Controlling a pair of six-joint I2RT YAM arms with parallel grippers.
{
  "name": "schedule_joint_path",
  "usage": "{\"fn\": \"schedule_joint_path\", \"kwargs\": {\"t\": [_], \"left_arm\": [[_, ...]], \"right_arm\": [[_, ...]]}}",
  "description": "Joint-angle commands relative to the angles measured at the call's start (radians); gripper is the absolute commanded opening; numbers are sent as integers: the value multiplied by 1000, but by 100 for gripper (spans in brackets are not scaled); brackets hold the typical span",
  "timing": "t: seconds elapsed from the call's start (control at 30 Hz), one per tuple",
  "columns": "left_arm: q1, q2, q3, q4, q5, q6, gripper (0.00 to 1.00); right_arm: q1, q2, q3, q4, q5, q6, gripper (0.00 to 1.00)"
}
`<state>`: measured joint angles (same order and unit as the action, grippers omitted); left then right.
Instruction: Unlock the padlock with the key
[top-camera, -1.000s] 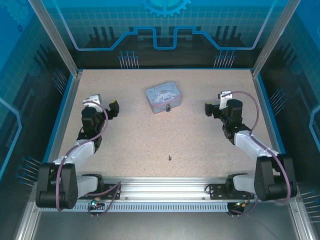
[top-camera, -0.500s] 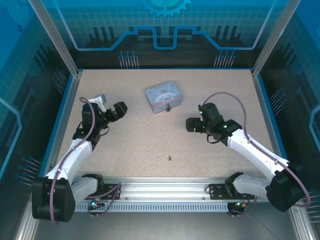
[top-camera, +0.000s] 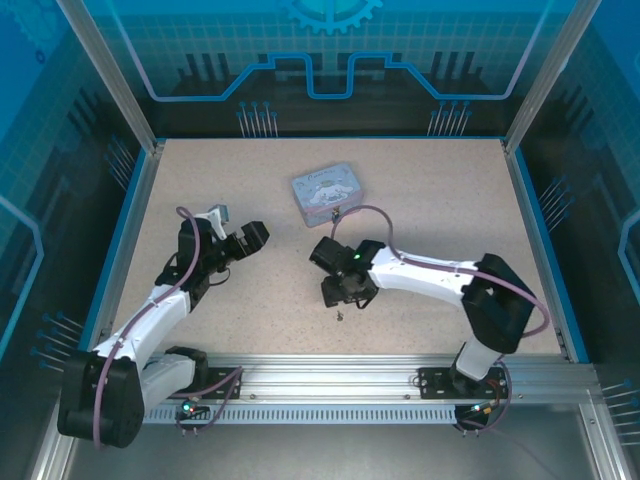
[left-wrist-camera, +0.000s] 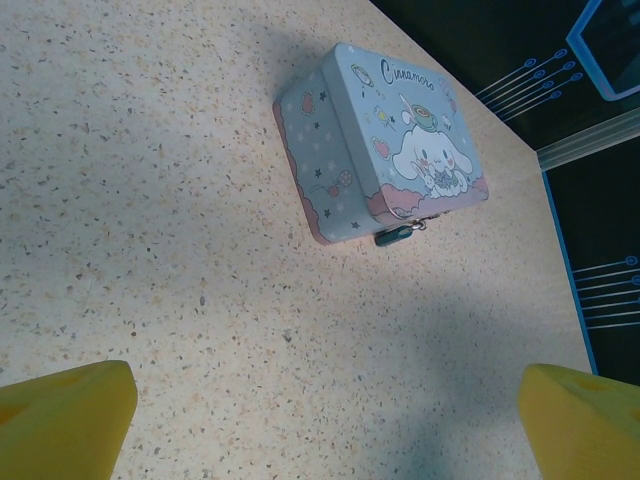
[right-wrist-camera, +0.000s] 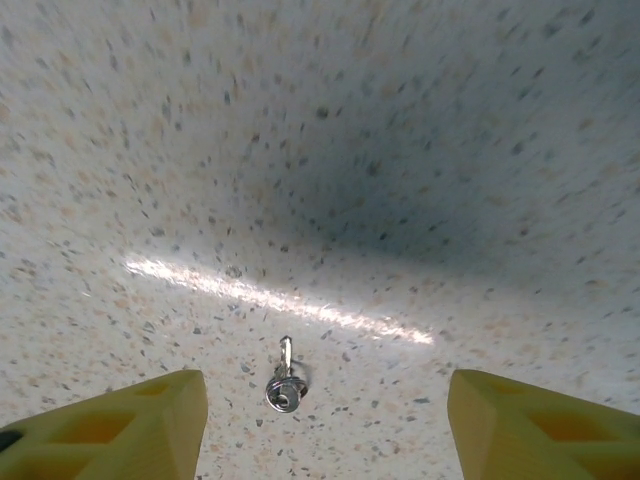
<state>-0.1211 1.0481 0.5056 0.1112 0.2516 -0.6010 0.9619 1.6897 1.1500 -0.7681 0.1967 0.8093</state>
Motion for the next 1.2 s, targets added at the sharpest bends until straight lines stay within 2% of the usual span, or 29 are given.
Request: {"fn": "schedule_joint_path", "kwargs": {"t": [0.0,0.17,0.53,0.83,1.17], "left_arm": [[-6,-5,-16,25,2,6,99],[-6,-4,-21,24,-1,13,99],[-6,-5,-28,19,-12,12,99],[-6,-6,-30,18,-12,15,99],[-6,-7,-30,15,-10,14,99]], "right_arm": [[29,53,50,-91,-25,39,63],[38,111,75,-101,-48,28,59],[40,186,88,-99,-89,4,55],[40,200,80,-111,-88,10,51],[40,186,58,-122,-92,19,42]]}}
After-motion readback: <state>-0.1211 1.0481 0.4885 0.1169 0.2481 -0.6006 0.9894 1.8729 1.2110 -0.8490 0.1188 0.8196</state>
